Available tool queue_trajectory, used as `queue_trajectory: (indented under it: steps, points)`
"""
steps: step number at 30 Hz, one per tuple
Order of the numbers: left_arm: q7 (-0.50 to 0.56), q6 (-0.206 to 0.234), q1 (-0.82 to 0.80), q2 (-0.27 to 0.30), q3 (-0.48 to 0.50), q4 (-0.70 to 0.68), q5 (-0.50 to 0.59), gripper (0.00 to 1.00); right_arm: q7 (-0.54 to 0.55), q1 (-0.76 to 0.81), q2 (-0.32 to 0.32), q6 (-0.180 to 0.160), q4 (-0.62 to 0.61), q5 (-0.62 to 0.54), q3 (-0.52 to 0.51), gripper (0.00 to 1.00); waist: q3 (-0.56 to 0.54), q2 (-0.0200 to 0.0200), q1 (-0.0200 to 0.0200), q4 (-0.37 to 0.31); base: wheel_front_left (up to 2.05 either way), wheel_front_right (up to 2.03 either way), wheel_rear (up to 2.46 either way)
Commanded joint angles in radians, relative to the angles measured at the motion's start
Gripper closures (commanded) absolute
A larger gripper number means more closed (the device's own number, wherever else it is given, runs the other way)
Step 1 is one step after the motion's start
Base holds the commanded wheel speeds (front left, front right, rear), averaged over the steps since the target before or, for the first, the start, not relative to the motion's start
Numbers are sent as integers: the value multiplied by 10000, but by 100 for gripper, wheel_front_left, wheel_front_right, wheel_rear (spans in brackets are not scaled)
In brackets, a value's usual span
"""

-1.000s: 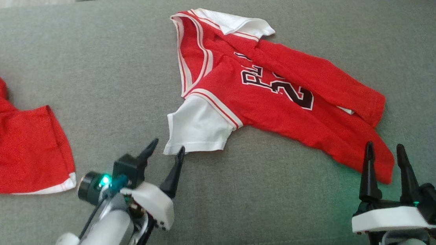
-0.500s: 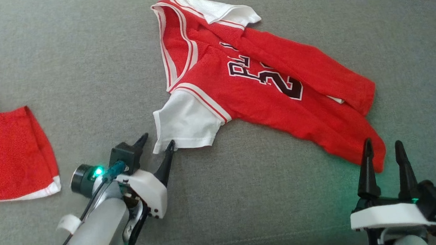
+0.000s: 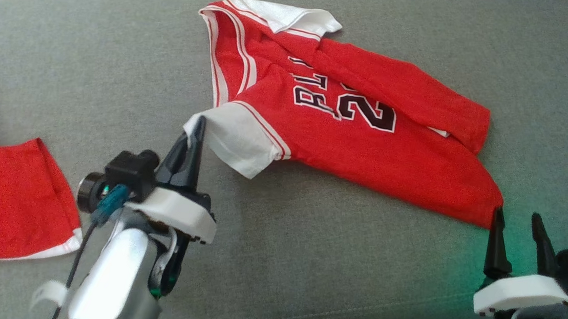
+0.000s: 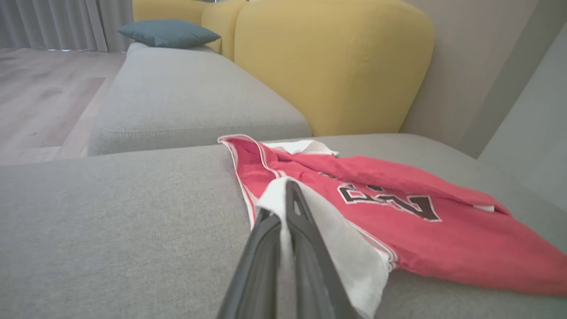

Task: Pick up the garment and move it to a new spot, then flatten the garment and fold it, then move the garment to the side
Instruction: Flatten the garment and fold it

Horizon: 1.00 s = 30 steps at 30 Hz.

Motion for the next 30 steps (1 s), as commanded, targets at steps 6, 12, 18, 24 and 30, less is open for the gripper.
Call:
queue_trajectory:
  steps: [6, 12, 18, 24, 30]
  points:
    - [-51, -49, 423, 83, 633, -1441, 167, 100, 417, -545, -57, 65, 608, 362, -118, 0, -160, -1, 0, 237, 0, 0, 0]
    - [-51, -80, 617, 82, 562, -1556, 212, 100, 744, -746, -57, 65, 1356, 1041, 122, 0, -182, -1, 0, 327, 0, 0, 0]
    - [-51, -33, 623, 82, 538, -1601, 209, 100, 866, -917, -57, 65, 1823, 1266, 426, 0, -133, -1, 0, 350, 0, 0, 0]
    - [-51, -27, 572, 82, 472, -1615, 236, 100, 693, -1220, -57, 65, 2229, 1297, 664, 0, -60, -1, 0, 393, 0, 0, 0]
    - [-51, -43, 506, 82, 425, -1593, 221, 100, 638, -1386, -57, 65, 2607, 1328, 996, 100, 5, -1, 0, 511, 0, 0, 0]
